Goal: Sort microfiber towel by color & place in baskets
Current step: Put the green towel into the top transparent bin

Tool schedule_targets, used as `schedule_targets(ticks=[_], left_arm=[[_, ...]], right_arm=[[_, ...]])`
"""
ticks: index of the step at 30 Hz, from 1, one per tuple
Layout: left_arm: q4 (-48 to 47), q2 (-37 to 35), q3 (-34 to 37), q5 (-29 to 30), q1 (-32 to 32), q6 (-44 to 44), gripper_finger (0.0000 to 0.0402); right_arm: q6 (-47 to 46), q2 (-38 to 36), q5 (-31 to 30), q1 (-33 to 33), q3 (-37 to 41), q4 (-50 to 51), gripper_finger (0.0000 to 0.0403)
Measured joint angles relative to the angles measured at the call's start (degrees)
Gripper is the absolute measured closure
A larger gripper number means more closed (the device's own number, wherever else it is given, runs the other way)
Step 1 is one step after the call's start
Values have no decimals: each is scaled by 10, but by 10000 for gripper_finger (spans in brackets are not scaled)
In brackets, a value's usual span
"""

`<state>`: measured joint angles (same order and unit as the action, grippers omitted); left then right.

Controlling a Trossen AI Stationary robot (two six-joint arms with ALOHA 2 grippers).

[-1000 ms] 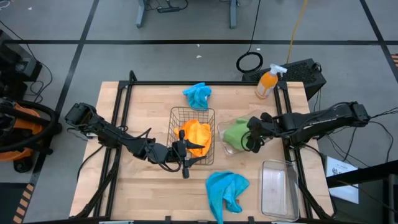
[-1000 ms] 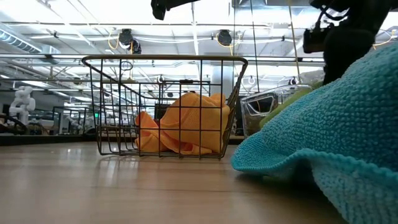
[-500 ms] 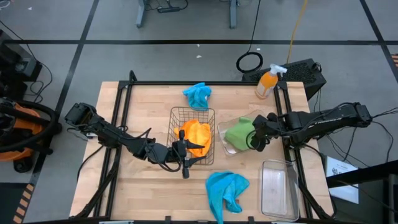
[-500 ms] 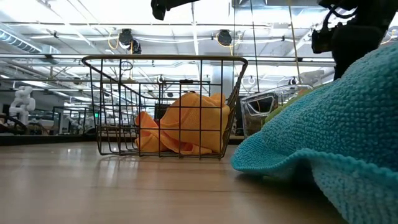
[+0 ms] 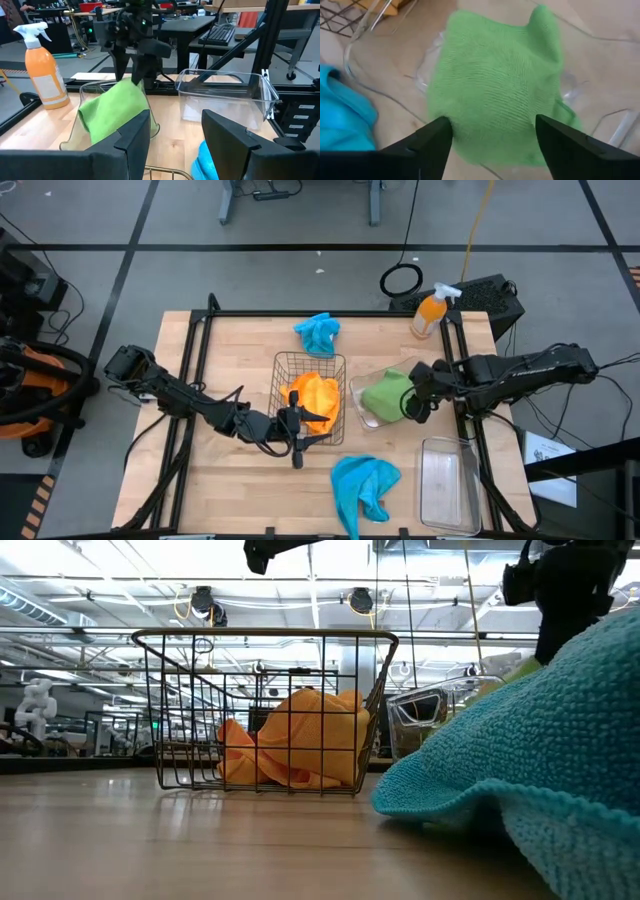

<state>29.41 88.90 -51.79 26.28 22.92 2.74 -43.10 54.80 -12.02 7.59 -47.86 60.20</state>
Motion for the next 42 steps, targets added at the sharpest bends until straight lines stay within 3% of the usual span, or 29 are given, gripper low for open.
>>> schedule_targets(ticks=[7, 13, 20, 32, 42], left_arm=[[0, 0, 0, -1, 0, 0, 217], [0, 0, 0, -1, 0, 0, 217], [0, 0, 0, -1, 0, 0, 217], [0, 0, 0, -16, 1, 0, 217], [0, 0, 0, -21, 1, 0, 217]], right_arm=[[6, 4, -1, -14, -18, 38, 100], [19, 4, 4, 4, -25, 2, 119], [2, 42, 4, 18, -25, 3, 190], [21, 191, -60, 19, -25, -14, 389], [21, 261, -54, 17, -24, -59, 391]])
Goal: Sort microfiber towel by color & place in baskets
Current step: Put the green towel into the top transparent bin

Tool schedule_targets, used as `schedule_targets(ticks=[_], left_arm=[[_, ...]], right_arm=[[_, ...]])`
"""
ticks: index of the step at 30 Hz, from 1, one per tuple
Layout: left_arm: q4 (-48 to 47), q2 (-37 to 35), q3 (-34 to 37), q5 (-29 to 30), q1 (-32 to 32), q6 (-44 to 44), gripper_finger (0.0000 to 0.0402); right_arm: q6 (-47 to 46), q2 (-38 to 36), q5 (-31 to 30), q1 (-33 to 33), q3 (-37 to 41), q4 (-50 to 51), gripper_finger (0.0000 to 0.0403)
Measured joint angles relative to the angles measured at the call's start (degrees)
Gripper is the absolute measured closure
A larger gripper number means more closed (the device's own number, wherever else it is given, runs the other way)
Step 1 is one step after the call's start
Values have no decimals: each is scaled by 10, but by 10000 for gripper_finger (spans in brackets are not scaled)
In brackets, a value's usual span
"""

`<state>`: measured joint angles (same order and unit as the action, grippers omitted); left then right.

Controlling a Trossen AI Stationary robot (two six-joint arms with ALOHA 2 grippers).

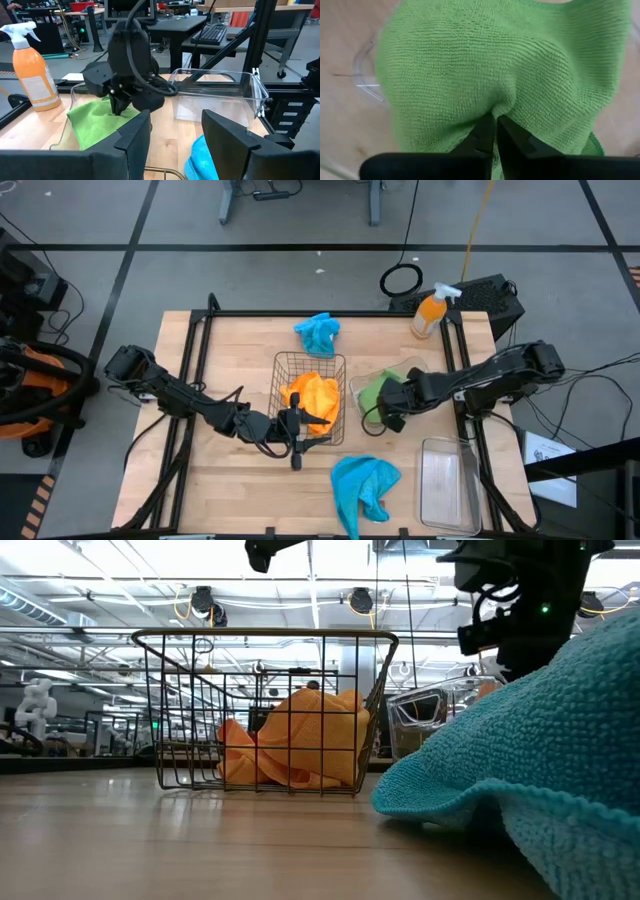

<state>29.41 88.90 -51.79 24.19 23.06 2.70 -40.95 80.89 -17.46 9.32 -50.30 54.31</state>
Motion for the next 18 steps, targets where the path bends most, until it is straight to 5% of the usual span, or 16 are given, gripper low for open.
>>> schedule_targets(ticks=[10, 18], left_arm=[[-6, 0, 0, 0, 2, 0, 217], [-12, 0, 0, 0, 2, 0, 217]], right_arm=[[17, 19, 7, 0, 0, 1, 389], [13, -62, -37, 5, 0, 19, 299]])
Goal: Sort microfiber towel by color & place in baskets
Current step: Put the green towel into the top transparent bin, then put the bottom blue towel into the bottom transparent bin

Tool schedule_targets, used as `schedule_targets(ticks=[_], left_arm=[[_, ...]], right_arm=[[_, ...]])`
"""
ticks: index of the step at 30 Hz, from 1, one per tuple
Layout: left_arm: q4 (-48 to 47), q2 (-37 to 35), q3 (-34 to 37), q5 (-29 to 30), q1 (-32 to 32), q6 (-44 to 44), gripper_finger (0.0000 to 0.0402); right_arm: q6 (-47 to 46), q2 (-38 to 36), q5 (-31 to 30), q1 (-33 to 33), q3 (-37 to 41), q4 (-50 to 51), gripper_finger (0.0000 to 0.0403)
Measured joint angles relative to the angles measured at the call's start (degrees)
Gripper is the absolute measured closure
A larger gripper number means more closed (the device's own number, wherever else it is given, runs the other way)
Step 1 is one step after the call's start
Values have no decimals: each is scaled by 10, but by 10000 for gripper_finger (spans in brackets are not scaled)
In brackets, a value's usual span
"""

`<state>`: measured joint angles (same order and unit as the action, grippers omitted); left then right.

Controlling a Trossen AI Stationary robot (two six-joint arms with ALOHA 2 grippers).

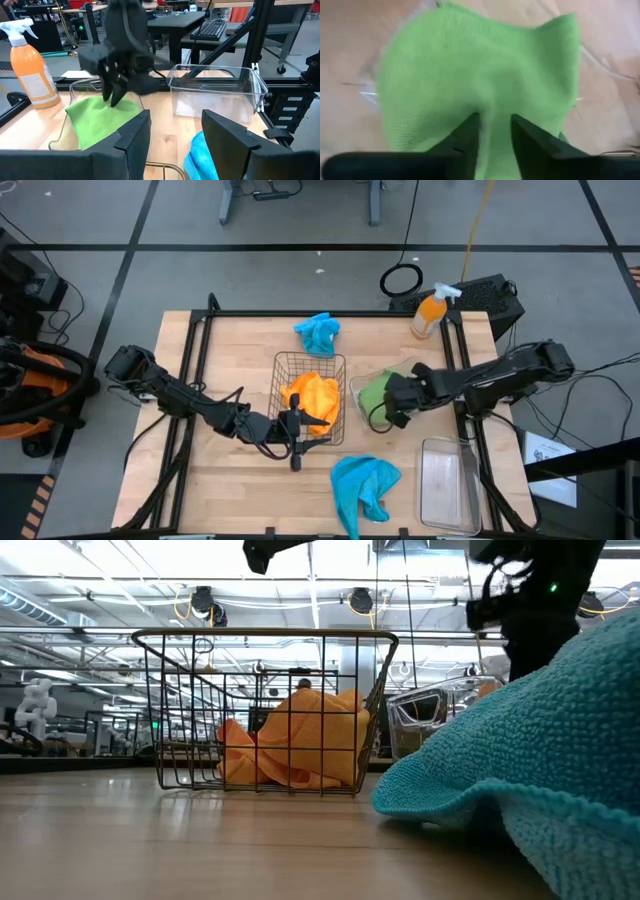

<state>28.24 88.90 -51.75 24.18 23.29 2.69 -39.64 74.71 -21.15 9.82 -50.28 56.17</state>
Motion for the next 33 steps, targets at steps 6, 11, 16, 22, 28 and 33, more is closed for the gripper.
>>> schedule_targets(ticks=[6, 11, 16, 22, 28, 33], left_arm=[[-7, 0, 0, 0, 2, 0, 217], [-9, 0, 0, 0, 4, 0, 217], [-9, 0, 0, 0, 4, 0, 217], [-8, 0, 0, 0, 4, 0, 217], [-7, 0, 0, 0, 4, 1, 217], [-5, 0, 0, 0, 4, 0, 217]], right_arm=[[-2, -70, 5, 24, 0, 1, 213], [-2, -118, 38, 81, 0, -46, 165], [-7, -120, 38, 165, 0, -137, 152], [-13, -57, 2, 259, 0, -234, 152], [-18, 36, -10, 297, 0, -303, 152], [-18, 94, 4, 317, 0, -338, 152]])
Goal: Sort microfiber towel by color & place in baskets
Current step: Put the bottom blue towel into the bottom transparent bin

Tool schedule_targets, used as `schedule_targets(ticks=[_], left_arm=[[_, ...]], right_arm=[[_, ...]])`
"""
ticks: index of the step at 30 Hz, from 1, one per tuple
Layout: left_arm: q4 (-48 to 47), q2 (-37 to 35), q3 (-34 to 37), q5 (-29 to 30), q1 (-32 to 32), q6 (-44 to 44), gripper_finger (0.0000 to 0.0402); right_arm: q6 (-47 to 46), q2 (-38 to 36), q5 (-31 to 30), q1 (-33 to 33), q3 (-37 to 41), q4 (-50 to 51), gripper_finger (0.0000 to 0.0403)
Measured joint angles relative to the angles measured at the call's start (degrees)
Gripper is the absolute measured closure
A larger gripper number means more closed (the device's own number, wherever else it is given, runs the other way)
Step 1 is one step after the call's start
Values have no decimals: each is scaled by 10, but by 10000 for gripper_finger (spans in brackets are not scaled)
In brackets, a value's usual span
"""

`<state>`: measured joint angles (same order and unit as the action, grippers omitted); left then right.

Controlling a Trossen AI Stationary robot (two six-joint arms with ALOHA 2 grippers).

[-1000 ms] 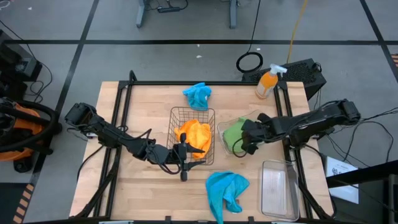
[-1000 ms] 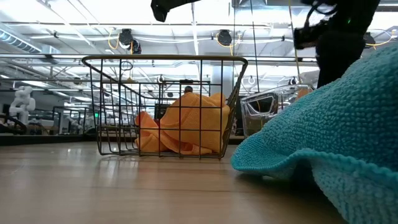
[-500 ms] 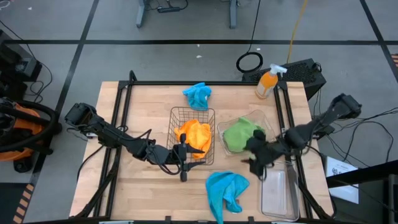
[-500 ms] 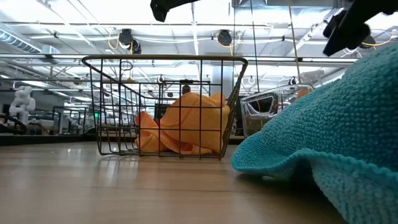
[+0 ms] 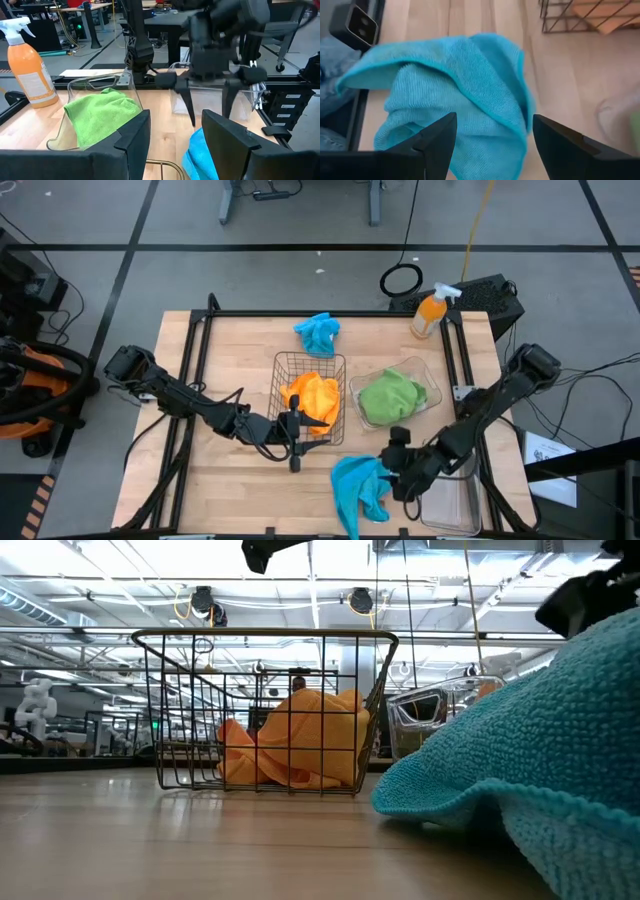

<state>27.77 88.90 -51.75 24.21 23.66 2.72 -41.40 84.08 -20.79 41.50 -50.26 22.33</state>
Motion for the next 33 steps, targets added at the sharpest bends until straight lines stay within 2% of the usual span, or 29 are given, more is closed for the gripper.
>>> schedule_targets(ticks=[6, 16, 23, 28, 33], left_arm=[[2, 0, 0, 0, 0, 0, 217], [4, 0, 0, 0, 0, 14, 217], [4, 0, 0, 0, 0, 14, 217], [4, 0, 0, 0, 0, 14, 217], [4, 0, 0, 0, 0, 14, 217]], right_arm=[[-15, 35, -1, 12, 0, -26, 151], [19, 86, 2, 12, 0, -100, 151], [22, 123, 3, 8, 0, -109, 156], [20, 142, 25, 4, 0, -105, 202], [20, 162, 52, -6, 0, -106, 290]])
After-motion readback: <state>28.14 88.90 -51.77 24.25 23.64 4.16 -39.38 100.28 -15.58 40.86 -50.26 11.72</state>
